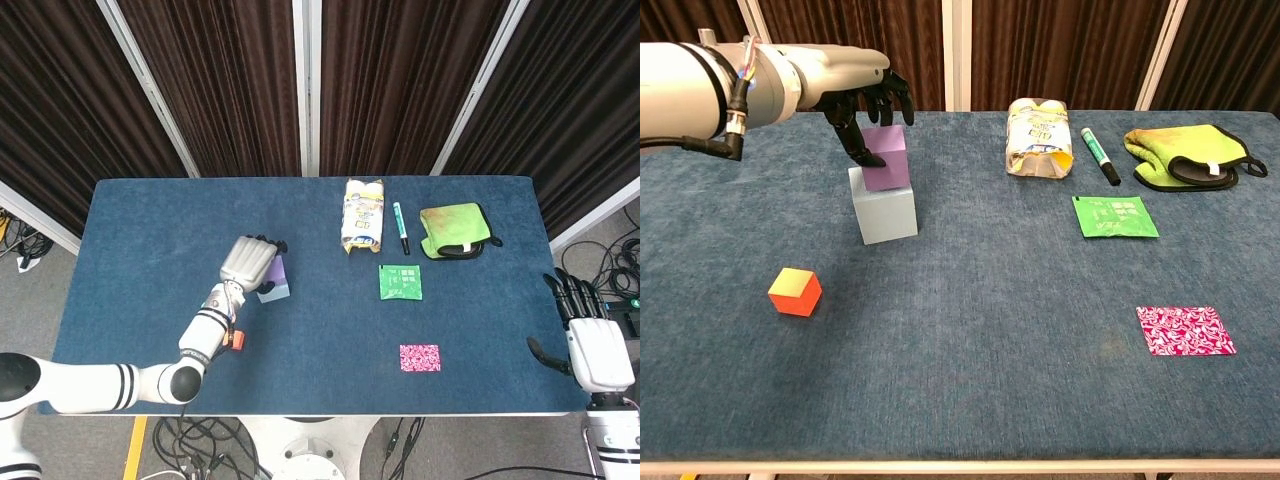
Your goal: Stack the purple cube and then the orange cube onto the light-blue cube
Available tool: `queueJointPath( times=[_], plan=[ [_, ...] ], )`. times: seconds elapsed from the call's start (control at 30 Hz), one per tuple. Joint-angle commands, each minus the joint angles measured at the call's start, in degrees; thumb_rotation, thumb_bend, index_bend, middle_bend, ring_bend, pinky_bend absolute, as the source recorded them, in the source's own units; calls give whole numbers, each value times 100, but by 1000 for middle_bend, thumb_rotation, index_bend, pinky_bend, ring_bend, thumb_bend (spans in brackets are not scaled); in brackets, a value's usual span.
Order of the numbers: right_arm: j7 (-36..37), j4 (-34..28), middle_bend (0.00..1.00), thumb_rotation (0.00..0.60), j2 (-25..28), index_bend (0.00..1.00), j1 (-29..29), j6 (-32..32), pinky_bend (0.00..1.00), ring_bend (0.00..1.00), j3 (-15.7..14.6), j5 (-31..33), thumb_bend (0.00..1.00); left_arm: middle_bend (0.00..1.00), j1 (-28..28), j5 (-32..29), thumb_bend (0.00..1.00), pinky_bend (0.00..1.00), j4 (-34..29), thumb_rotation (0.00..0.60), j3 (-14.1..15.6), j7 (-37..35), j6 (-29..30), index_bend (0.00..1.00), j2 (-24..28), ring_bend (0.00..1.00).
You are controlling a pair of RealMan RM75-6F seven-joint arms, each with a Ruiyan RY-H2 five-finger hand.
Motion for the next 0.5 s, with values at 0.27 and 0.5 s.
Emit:
queueJointPath(
  times=[0.27,0.5],
  plan=[
    [-96,-5,0,600,-35,0,5,-3,0,0,0,16,176,576,-37,72,315,368,126,600,177,-168,-174,362,74,329],
    [-120,0,0,600,-49,0,17,-22,0,0,7,34,177,568,-37,33,315,367,245,600,205,-316,-168,362,40,329]
  ],
)
